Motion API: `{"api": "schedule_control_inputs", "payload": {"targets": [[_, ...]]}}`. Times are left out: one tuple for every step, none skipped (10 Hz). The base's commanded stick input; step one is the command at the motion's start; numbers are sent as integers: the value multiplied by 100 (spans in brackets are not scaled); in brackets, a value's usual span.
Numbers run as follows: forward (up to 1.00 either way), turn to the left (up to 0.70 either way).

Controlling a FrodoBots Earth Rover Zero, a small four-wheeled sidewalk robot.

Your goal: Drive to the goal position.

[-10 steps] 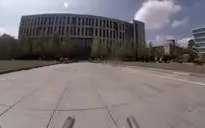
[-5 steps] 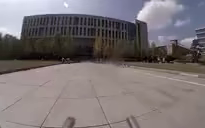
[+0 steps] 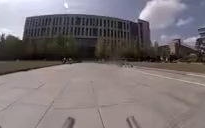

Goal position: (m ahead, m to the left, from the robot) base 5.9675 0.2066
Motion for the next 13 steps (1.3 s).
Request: {"api": "schedule_control_inputs", "payload": {"targets": [[70, 8], [70, 9], [70, 8], [70, 8], [70, 8], [70, 8], [70, 9], [70, 9], [70, 9], [70, 10], [70, 10], [70, 11], [70, 11]]}}
